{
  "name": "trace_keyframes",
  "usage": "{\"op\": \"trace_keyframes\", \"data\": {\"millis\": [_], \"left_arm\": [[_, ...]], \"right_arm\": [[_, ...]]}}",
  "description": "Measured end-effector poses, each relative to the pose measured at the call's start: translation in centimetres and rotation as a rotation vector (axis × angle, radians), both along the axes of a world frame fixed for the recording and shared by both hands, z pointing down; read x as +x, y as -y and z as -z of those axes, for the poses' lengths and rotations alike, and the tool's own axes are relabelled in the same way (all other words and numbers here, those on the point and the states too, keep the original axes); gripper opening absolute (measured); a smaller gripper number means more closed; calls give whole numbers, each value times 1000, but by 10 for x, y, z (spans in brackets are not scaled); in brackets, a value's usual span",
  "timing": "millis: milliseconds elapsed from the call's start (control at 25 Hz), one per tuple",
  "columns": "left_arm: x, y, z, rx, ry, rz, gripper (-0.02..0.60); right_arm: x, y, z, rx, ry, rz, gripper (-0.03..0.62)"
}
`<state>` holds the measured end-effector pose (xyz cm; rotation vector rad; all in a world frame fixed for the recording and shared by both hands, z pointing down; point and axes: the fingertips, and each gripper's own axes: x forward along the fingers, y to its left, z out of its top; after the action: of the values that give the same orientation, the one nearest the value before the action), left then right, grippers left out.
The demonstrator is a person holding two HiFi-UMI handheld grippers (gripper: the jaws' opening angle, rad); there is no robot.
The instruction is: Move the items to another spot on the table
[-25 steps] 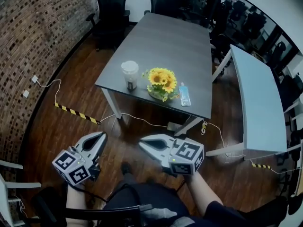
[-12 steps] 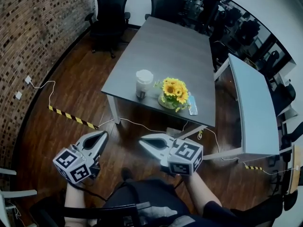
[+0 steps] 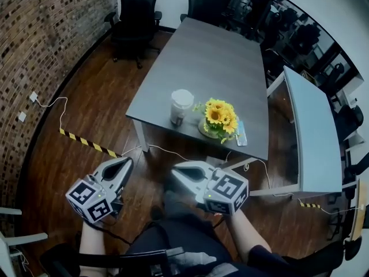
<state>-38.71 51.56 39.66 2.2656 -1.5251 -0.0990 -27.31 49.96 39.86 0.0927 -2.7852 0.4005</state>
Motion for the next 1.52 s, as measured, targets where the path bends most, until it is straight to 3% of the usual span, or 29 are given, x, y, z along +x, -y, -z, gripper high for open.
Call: {"op": "trace_keyframes", "data": {"millis": [200,440,800,1040,1520], "left_arm": [[-1,40,-14,-39,13,-11,-2],[-9,103,-20,-101,105,-65,-2],[-10,186,-34,-160,147,-80,0],[-6,222,-47,-143,211,-215,2],[-35,285,-77,-72,272,-594,14]], "right_arm": [[-1,45,-24,-33,-26,-29,-17],[-18,104,-35,-3,-41,-52,-17],[-22,171,-43,-70,14,-44,-17],[-22,192,-48,-107,27,-132,-17],[-49,219,-34,-104,6,-488,-17]]}}
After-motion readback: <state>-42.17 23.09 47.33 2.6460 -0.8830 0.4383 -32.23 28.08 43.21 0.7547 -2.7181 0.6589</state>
